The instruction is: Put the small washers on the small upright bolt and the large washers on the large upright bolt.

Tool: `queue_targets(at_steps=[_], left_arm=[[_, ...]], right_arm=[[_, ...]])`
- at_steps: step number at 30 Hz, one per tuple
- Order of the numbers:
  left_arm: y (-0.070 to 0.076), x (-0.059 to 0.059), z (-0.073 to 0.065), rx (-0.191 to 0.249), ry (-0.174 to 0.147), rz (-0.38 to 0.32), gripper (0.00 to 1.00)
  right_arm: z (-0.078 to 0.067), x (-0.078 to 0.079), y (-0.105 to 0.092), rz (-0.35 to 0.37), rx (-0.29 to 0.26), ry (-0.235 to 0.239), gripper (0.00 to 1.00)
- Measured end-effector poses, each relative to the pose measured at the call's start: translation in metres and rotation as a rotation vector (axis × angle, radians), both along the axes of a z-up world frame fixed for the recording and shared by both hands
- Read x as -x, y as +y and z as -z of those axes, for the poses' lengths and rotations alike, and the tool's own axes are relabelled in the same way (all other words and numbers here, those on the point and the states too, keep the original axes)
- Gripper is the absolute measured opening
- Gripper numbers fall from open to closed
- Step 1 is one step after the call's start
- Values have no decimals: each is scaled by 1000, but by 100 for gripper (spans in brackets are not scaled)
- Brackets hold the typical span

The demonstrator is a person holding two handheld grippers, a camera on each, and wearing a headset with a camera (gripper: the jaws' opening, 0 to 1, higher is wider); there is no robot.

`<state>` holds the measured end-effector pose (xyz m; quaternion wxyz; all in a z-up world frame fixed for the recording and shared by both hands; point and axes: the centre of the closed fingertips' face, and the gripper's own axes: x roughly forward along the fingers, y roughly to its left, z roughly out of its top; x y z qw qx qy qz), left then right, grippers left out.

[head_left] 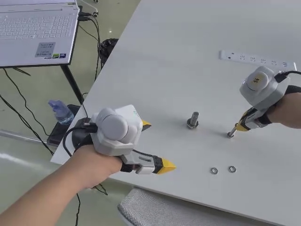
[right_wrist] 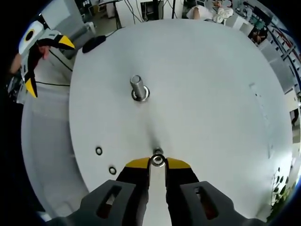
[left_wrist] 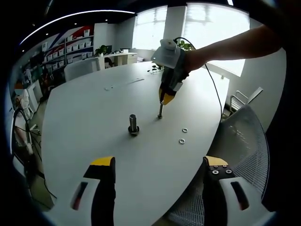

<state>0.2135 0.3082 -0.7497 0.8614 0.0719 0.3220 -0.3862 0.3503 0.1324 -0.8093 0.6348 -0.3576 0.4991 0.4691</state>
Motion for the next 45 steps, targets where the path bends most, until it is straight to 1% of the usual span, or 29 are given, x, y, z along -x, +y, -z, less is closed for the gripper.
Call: queue_targets(at_steps=[4,11,23,29,45], left_arm=[[1,0,0,6,6,-5,75],[0,-3,-2,17,-5,-10,75],[1,-3,-1,9,2,-4,75],[0,-5,-3,9,-5,-3,75],[5,-2,3,13,14,-9,75]], right_arm=[[2,1,1,0,-1,2,12],[6,0,2,-3,3,6,12],[17,-1,0,-1,12,14,12],[22,0,1,-7,9,11,12],[39,0,0,-23,25,0,12]])
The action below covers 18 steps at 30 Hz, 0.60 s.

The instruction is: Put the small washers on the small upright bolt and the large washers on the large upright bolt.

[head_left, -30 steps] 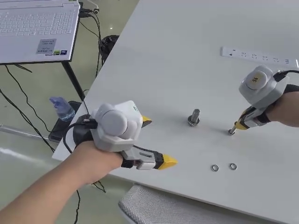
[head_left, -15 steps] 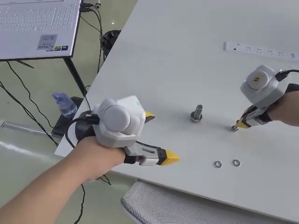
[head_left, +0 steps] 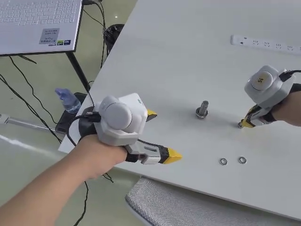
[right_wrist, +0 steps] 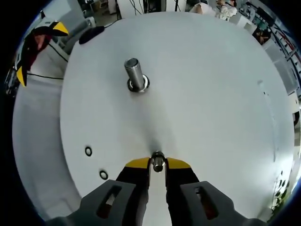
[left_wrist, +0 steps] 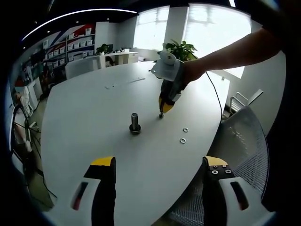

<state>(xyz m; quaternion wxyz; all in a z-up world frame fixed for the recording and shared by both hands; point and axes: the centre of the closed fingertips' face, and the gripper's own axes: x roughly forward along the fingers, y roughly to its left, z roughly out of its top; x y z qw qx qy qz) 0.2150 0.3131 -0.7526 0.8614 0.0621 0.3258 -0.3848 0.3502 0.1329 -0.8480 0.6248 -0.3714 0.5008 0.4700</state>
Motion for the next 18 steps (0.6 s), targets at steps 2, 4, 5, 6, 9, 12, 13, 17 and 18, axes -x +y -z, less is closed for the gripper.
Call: queue_targets(at_steps=[2,4,5,6,9,12,13,17,18], left_arm=[[0,-1,0,0,-1,0,75],[1,-1,0,2,0,-1,75],[1,-1,0,1,-1,1,75],[1,-1,0,1,0,1,75],[2,-2,0,-2,1,5,74],[3,-2,1,-5,4,7,74],[3,-2,1,-4,6,7,73],[2,-2,1,-2,9,11,72],[2,-2,2,-1,10,10,72]], right_arm=[[2,0,0,1,1,3,12],[4,-1,1,0,1,2,12],[5,0,1,2,0,6,12],[6,0,1,1,2,5,12],[7,0,1,-2,2,4,12],[10,0,1,-2,6,3,12],[11,0,1,0,6,4,12],[15,-2,1,-3,9,7,12],[15,-2,1,-3,9,8,12]])
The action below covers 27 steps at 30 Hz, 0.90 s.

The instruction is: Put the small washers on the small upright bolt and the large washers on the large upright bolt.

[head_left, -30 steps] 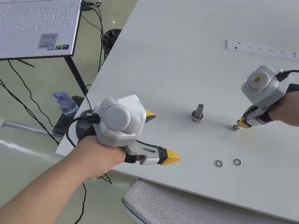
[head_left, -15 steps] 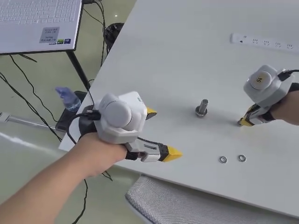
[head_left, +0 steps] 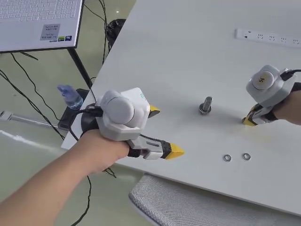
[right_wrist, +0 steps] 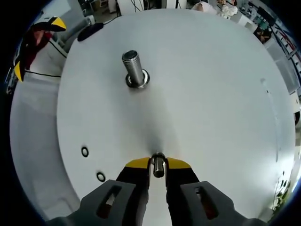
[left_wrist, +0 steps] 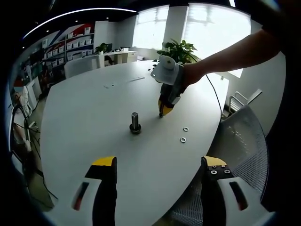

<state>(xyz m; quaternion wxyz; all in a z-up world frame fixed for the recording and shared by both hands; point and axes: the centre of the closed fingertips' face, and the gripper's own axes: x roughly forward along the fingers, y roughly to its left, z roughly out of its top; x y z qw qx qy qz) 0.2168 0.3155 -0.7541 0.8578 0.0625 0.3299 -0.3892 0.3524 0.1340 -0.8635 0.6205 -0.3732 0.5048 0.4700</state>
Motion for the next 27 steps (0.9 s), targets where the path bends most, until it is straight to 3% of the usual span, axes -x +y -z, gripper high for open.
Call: queue_targets(at_steps=[27], left_arm=[[4,1,3,-12,2,-3,72]], right_arm=[[-1,3,1,-4,-3,-7,13]])
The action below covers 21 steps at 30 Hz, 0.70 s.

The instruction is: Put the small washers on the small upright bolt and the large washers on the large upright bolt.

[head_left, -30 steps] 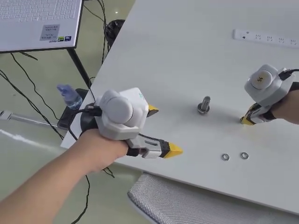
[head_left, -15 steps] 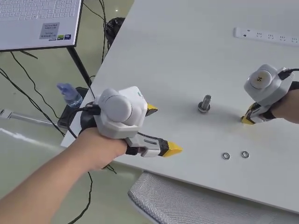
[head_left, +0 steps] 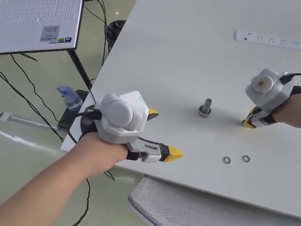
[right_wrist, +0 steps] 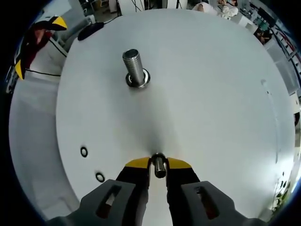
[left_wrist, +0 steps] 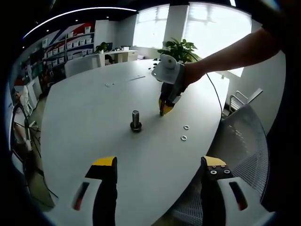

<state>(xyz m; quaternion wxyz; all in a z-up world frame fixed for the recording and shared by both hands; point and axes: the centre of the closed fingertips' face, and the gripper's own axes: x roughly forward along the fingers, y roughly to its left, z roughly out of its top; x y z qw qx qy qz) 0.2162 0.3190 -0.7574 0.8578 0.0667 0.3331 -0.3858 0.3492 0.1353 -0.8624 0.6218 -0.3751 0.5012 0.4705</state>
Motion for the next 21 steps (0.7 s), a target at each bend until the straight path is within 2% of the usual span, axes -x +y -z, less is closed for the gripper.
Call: queue_targets(at_steps=[4,11,21], left_arm=[[1,-1,-1,-1,-3,-6,72],[1,1,-1,-5,-7,0,72],[0,6,-3,-7,-8,5,72]], right_arm=[[-1,-1,-1,-8,-3,-12,17],[-2,0,-2,-5,-12,2,28],[-6,2,0,-6,-23,-3,28]])
